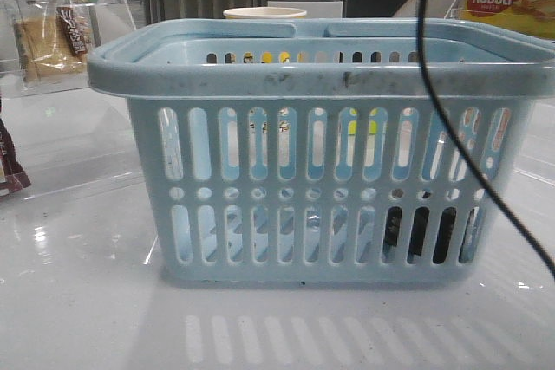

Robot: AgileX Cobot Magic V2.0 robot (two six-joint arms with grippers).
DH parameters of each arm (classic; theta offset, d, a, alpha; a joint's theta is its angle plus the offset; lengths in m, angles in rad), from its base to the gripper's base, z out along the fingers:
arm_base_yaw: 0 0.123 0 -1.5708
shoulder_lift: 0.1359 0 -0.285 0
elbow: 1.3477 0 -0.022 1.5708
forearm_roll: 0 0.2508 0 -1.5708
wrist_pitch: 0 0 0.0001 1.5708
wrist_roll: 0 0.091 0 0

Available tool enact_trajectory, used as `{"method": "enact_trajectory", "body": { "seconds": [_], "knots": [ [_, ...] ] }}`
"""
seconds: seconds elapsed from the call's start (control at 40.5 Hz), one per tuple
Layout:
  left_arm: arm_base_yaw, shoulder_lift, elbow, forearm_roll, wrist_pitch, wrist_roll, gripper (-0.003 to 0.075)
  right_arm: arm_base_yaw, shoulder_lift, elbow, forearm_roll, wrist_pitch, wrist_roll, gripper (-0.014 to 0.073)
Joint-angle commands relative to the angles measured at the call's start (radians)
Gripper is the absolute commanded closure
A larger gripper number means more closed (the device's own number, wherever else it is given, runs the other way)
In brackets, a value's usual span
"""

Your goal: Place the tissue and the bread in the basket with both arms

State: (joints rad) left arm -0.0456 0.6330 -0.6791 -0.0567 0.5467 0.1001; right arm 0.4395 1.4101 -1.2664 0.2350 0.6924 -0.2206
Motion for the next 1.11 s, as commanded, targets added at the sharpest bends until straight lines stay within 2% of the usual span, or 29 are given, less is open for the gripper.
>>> {"method": "enact_trajectory", "body": {
  "seconds": [0.0, 0.345, 0.444, 0.568, 0.716, 0.814, 1.086],
  "knots": [
    [-0.001, 0.008, -0.027, -0.008, -0.084, -0.008, 0.0627, 0.000, -0.139, 0.036, 0.002, -0.042, -0.032, 0.0013],
    [-0.001, 0.008, -0.027, -0.006, -0.084, -0.008, 0.0626, 0.000, -0.451, 0.274, -0.067, -0.040, -0.037, 0.0013],
    [-0.001, 0.008, -0.027, -0.006, -0.084, -0.008, 0.0596, 0.000, -0.508, 0.314, -0.067, -0.033, -0.037, 0.0013],
    [-0.001, 0.022, -0.027, -0.006, -0.087, -0.008, 0.0476, 0.000, -0.552, 0.338, -0.067, -0.023, -0.037, 0.0013],
    [-0.001, 0.082, -0.036, -0.006, -0.111, -0.008, 0.0229, 0.000, -0.560, 0.338, -0.065, -0.018, -0.037, 0.0013],
    [-0.001, 0.163, -0.077, -0.009, -0.111, -0.008, 0.0127, 0.000, -0.555, 0.338, -0.065, -0.018, -0.037, 0.0013],
    [-0.001, 0.461, -0.261, -0.030, -0.163, -0.008, 0.0110, 0.000, -0.554, 0.338, -0.065, -0.018, -0.037, 0.0013]
  ]
}}
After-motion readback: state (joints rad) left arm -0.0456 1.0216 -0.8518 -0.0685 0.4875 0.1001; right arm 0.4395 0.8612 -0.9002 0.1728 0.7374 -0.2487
